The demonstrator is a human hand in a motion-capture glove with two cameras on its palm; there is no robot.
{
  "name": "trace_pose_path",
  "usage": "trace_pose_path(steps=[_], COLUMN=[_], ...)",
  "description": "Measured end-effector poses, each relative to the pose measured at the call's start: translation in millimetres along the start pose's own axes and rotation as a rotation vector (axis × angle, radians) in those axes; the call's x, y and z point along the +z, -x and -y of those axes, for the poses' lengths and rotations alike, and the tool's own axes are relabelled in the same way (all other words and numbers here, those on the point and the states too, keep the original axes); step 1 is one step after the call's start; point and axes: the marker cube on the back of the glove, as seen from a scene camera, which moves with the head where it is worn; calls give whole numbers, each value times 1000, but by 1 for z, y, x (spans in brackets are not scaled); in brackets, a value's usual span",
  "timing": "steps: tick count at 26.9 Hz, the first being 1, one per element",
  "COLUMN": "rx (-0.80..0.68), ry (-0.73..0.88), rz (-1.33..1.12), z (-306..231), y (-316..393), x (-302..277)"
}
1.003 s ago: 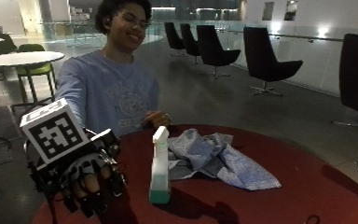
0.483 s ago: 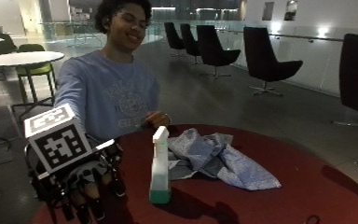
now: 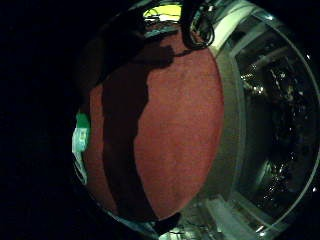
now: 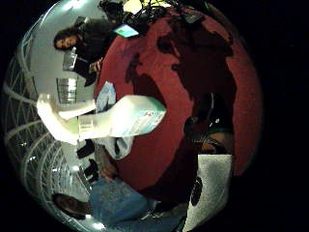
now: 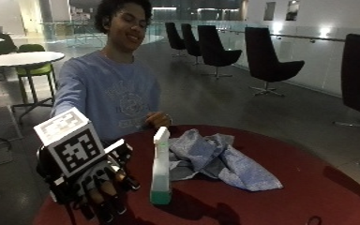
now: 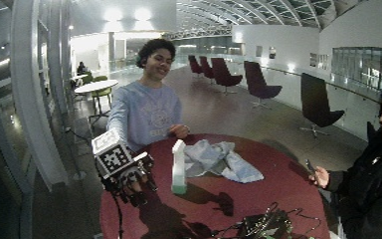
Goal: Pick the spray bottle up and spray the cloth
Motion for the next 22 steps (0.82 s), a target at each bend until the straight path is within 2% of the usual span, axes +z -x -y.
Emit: trace_pose_path(steps=[5, 10, 14, 22], rx=[-114, -169, -161, -95], ry=[53, 119, 102, -26], rz=[112, 391, 569, 729], z=[-11, -23, -28, -24], y=[21, 46, 64, 98], x=[17, 40, 59, 95])
